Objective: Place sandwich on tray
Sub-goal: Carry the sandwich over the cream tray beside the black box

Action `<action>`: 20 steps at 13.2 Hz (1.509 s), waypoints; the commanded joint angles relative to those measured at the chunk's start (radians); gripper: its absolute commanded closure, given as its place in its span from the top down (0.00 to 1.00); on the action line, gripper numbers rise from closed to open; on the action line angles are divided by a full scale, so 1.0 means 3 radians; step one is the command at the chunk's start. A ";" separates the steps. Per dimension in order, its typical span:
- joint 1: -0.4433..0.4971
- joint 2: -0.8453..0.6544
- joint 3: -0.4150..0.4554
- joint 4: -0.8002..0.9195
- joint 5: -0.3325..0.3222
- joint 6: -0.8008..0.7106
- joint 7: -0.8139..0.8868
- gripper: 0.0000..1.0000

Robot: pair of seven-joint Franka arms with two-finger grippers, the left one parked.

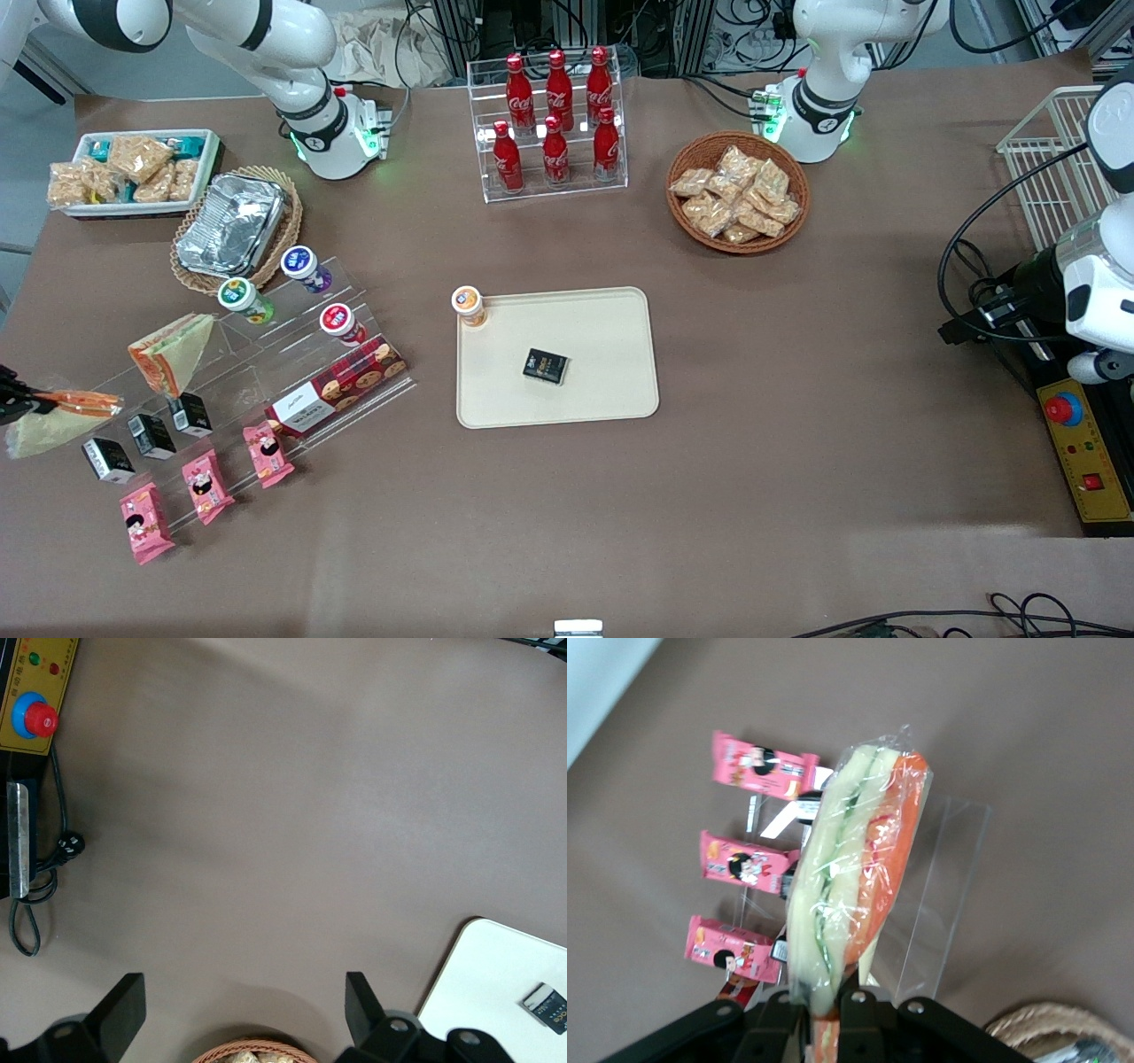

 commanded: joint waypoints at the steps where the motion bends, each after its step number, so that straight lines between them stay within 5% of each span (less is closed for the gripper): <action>1: -0.0006 -0.0042 0.0046 0.0083 0.0010 -0.0056 -0.0667 0.00; 5: 0.0071 -0.0154 0.0137 0.0083 0.0016 -0.0071 -0.1691 0.00; 11: 0.0341 -0.0328 0.0592 0.0124 -0.0030 -0.0224 -0.2264 0.00; 20: 0.1813 -0.0293 0.0706 0.0093 -0.0653 -0.0077 -0.2301 0.00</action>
